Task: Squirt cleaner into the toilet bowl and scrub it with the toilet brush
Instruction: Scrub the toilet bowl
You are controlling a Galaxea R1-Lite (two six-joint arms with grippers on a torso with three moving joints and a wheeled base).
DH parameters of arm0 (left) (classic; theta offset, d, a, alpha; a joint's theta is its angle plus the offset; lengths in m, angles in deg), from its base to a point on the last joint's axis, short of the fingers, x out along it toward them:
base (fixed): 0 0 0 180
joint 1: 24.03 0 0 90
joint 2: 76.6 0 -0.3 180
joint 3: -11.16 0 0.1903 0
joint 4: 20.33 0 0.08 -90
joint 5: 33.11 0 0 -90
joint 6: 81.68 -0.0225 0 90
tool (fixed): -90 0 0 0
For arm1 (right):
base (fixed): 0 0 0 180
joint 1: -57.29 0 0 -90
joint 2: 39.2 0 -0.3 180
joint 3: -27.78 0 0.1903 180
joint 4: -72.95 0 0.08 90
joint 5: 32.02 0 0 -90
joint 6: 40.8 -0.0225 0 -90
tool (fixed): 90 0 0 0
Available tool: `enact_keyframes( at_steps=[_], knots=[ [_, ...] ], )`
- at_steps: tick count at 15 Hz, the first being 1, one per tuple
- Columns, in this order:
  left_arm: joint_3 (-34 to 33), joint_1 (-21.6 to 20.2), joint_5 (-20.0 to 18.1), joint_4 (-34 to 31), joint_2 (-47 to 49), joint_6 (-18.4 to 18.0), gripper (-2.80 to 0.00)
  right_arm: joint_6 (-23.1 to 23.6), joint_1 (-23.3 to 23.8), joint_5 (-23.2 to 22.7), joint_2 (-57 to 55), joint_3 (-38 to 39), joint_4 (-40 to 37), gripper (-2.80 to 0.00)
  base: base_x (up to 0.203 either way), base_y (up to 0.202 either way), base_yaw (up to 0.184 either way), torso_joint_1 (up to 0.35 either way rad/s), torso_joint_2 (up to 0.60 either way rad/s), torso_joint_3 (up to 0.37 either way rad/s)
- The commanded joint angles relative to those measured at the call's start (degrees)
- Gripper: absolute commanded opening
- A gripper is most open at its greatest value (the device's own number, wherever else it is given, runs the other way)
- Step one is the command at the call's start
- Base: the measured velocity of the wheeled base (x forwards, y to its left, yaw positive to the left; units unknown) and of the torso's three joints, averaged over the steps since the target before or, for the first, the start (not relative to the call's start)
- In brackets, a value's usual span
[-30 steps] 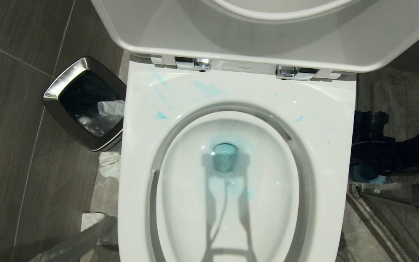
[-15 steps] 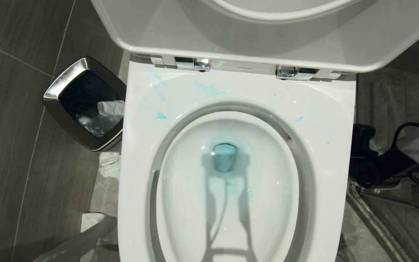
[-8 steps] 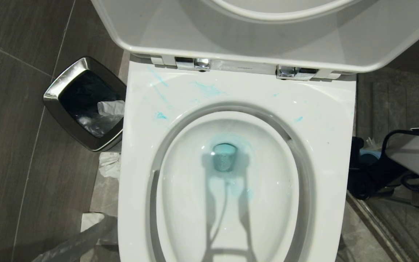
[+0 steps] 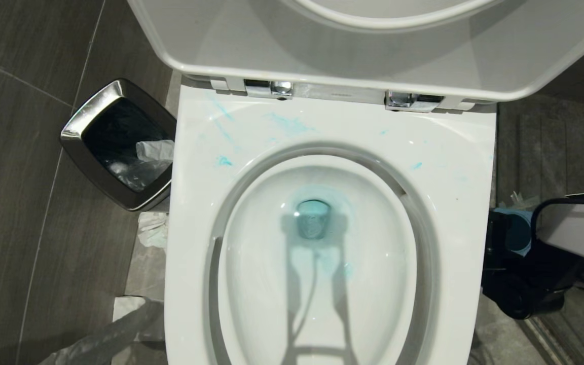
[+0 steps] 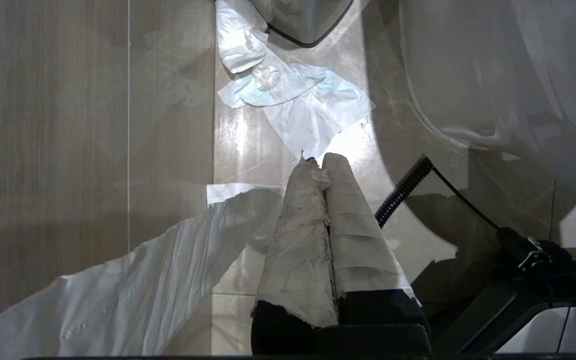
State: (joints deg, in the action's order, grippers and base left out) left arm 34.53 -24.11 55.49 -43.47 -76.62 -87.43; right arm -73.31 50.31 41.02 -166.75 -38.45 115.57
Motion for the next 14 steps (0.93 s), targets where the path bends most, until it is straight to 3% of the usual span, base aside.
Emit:
enact_keyframes(
  at_steps=[1, 3, 6, 8, 12, 14],
  knots=[
    [-0.4, 0.0, 0.0, 0.0, 0.0, 0.0, -2.80, -0.3, 1.5, 0.0, 2.3, 0.8, 0.3, -2.80, 0.000, 0.000, 0.000, 0.000, 0.00, 0.000],
    [-0.4, 0.0, 0.0, 0.0, 0.0, 0.0, -2.80, -0.5, 1.9, 3.1, 3.2, 1.8, 0.3, -2.80, 0.000, 0.000, 0.000, 0.000, 0.00, 0.000],
    [-0.4, 0.0, 0.0, 0.0, 0.0, -0.1, -2.80, -1.6, 1.9, 11.2, 2.5, 0.4, 0.2, -2.80, 0.000, 0.000, 0.000, 0.000, 0.00, 0.000],
    [-0.4, 0.0, 0.0, 0.0, 0.0, -0.1, -2.80, -2.1, 2.2, 12.6, 2.5, -1.1, -0.9, -2.80, 0.000, 0.000, 0.000, 0.000, 0.00, 0.000],
    [-0.4, 0.0, 0.1, 0.0, 0.0, 0.3, -2.80, -3.3, 2.3, 19.8, -1.3, -9.8, -5.7, -2.80, 0.000, 0.000, 0.000, 0.000, 0.00, 0.000],
    [-0.4, 0.0, 0.2, 0.0, 0.0, 0.2, -2.80, -5.5, 2.3, 20.9, -2.5, -13.8, -9.8, -2.80, 0.000, 0.000, 0.000, 0.000, 0.00, 0.000]
  ],
)
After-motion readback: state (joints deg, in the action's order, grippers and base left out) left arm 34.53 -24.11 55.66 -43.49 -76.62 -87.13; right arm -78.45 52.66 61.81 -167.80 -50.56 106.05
